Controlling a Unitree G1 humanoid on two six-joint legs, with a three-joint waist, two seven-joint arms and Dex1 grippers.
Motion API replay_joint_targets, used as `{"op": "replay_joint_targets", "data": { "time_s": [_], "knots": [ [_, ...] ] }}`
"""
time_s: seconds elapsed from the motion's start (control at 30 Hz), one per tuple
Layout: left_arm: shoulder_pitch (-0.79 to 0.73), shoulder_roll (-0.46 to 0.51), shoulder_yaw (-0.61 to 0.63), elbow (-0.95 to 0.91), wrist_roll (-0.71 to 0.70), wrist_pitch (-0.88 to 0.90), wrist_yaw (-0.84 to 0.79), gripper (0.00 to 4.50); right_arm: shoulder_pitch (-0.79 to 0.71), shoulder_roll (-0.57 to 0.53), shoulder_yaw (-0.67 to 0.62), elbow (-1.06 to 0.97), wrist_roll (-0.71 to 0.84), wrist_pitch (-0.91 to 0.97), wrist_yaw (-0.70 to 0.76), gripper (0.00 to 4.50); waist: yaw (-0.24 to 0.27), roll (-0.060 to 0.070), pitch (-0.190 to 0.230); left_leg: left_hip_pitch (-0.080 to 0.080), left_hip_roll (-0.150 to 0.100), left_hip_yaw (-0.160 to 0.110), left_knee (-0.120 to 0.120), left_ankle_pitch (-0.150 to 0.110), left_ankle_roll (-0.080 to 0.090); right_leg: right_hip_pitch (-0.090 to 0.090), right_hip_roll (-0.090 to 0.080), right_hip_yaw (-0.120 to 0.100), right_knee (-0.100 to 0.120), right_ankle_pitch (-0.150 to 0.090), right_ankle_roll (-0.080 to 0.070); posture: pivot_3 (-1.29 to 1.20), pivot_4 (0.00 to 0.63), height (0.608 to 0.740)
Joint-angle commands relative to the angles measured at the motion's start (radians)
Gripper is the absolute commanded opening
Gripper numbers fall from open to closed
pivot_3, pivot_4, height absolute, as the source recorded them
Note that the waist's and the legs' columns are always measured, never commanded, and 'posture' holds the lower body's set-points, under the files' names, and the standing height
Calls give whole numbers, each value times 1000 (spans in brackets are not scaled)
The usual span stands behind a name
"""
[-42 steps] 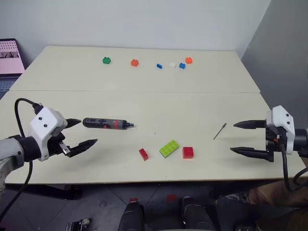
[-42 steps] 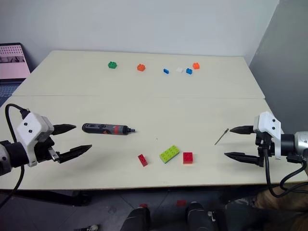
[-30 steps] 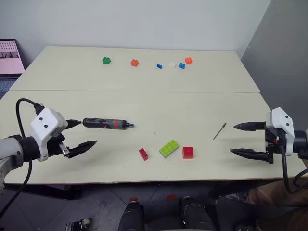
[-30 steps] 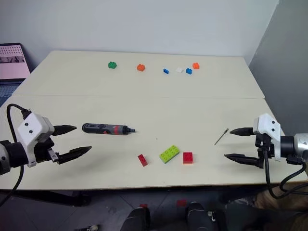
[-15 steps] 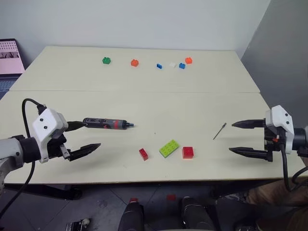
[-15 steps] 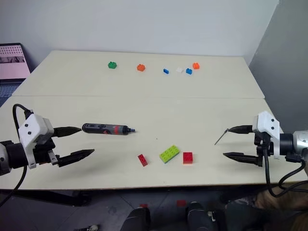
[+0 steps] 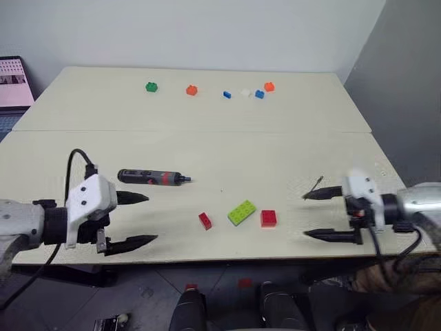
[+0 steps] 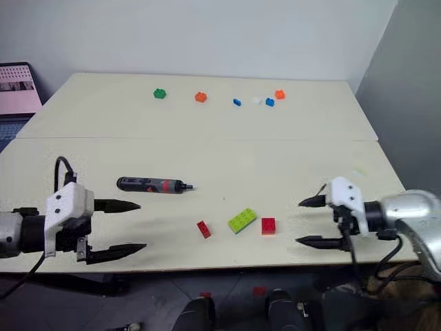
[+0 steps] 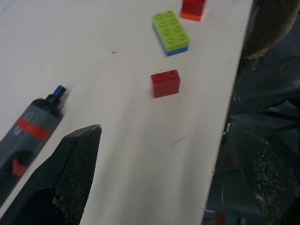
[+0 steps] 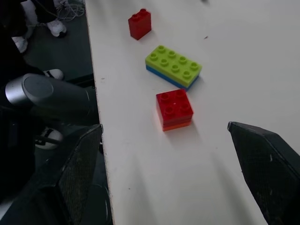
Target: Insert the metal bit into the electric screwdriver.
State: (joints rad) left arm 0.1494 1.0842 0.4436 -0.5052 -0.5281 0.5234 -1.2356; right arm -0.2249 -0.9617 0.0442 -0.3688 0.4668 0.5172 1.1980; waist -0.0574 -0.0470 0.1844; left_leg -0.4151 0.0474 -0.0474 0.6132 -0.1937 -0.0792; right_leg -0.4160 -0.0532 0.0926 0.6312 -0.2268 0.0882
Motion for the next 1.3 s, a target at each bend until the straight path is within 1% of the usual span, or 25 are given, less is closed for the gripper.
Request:
{"op": "replay_joint_targets", "data": {
  "time_s": [0.03,0.1,0.2,0.43,0.5,0.53,0.63,0.8,0.87,0.9,0.97,1.1,1.23,1.3],
  "knots": [
    [-26,14,-39,-37,2,-41,-12,4500,-90,53,118,32,-92,1,-31,4491,0,0,0,0,0,0,0,0,0,0,0,0,0,0,0,0,150,740],
    [-40,10,-66,-39,9,-58,-10,4500,-133,89,177,76,-135,-16,-33,4491,0,0,0,0,0,0,0,0,0,-1,0,0,1,0,0,0,150,740],
    [-57,6,-99,-44,11,-70,-4,4500,-177,135,230,134,-181,-40,-29,4491,0,0,0,0,0,0,0,0,0,-1,0,0,1,0,0,0,150,740],
    [-94,1,-159,-30,21,-99,6,4500,-234,235,302,258,-251,-101,-19,4491,1,0,0,0,0,0,0,0,0,0,1,0,2,0,0,0,150,740],
    [-105,0,-170,-27,22,-102,6,4500,-239,246,306,274,-262,-111,-15,4132,0,0,0,0,0,0,0,0,0,-1,1,0,3,0,0,0,150,740],
    [-108,-1,-174,-26,22,-104,3,4500,-239,247,308,280,-269,-120,-12,4044,0,0,0,0,0,0,0,0,0,-1,1,0,3,0,0,0,150,740],
    [-120,-8,-189,-30,16,-106,5,4500,-236,248,304,285,-272,-140,-2,3293,1,0,0,0,0,0,0,0,0,-1,1,0,5,0,0,0,150,740],
    [-133,-19,-201,-29,12,-111,12,4500,-229,253,301,280,-280,-171,-5,2203,0,0,0,0,0,0,2,0,0,-4,2,2,12,-2,-1,0,150,740],
    [-143,-26,-209,-28,10,-112,15,4500,-224,251,301,280,-290,-187,-7,1631,0,0,0,1,1,0,2,1,1,-4,3,2,13,-2,-1,0,150,740],
    [-148,-30,-212,-27,8,-111,18,4500,-222,252,299,279,-293,-192,-6,1438,0,0,0,1,1,-1,2,1,1,-4,3,2,14,-2,-1,0,150,740],
    [-157,-41,-217,-27,4,-108,23,4500,-219,252,292,275,-294,-202,-10,1451,0,0,0,1,1,-1,3,1,1,-4,3,2,14,-2,-1,0,150,740],
    [-178,-71,-240,-37,-4,-101,44,4500,-194,224,229,223,-264,-185,-30,1451,1,0,0,0,1,0,6,1,1,-4,3,3,14,-2,-1,0,150,740],
    [-234,-135,-281,-57,-26,-82,95,4500,-78,127,1,147,-199,-99,-98,1451,17,1,1,-2,0,-1,9,1,1,-3,3,3,14,-2,0,0,150,740],
    [-265,-164,-304,-57,-29,-78,116,4500,-11,103,-109,132,-179,-65,-148,1451,22,1,1,-2,0,-1,11,1,1,-3,3,3,14,-2,0,0,150,740]
  ]
}}
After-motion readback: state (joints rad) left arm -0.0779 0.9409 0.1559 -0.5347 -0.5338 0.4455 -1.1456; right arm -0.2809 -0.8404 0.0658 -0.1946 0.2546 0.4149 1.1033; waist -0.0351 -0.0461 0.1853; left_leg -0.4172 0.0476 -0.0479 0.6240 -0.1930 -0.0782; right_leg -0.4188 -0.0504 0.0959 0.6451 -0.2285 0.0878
